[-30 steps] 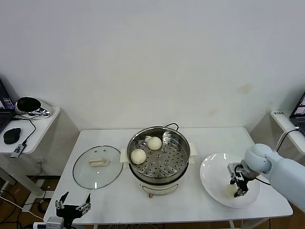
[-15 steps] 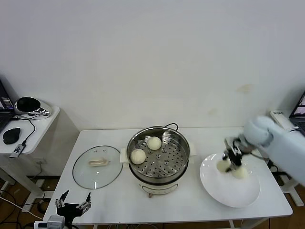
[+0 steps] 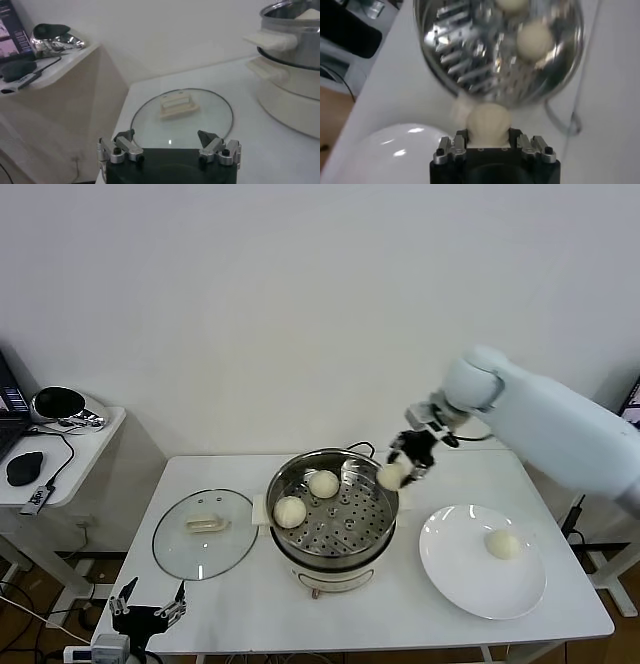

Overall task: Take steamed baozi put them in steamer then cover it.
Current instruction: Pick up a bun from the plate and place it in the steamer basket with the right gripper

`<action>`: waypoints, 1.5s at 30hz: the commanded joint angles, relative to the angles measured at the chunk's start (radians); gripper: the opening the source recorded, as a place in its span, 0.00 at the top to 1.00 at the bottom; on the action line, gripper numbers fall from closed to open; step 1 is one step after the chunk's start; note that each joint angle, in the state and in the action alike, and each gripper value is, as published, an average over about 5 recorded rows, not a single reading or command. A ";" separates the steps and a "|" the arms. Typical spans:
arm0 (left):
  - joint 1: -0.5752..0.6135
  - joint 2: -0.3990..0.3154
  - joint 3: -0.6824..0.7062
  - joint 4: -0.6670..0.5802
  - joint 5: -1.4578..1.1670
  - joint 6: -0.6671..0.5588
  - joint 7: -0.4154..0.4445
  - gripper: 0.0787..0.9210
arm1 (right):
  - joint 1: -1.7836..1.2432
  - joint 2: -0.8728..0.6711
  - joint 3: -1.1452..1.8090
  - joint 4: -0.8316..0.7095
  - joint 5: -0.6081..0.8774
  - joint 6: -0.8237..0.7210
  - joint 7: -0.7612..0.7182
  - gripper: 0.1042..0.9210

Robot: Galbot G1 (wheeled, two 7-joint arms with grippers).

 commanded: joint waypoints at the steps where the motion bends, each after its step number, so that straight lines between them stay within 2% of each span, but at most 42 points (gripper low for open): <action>1: 0.003 -0.004 -0.001 -0.003 0.001 0.000 0.000 0.12 | 0.077 0.196 -0.097 -0.067 0.004 0.424 0.062 0.50; 9: -0.008 -0.015 0.007 0.006 0.006 0.001 0.001 0.12 | 0.068 0.190 -0.147 0.010 -0.168 0.576 0.135 0.50; 14: -0.009 -0.028 0.009 0.000 0.008 0.001 0.001 0.12 | 0.049 0.191 -0.156 0.053 -0.361 0.679 0.204 0.49; 19: -0.003 -0.027 0.005 -0.003 0.009 0.000 0.001 0.12 | 0.038 0.192 -0.176 0.108 -0.451 0.738 0.224 0.49; 27: -0.001 -0.021 -0.001 -0.017 0.007 0.002 0.005 0.12 | 0.043 0.165 -0.230 0.210 -0.393 0.733 0.198 0.49; 45: -0.002 -0.021 -0.003 -0.016 0.000 0.001 0.003 0.12 | 0.014 0.167 -0.271 0.197 -0.371 0.716 0.190 0.49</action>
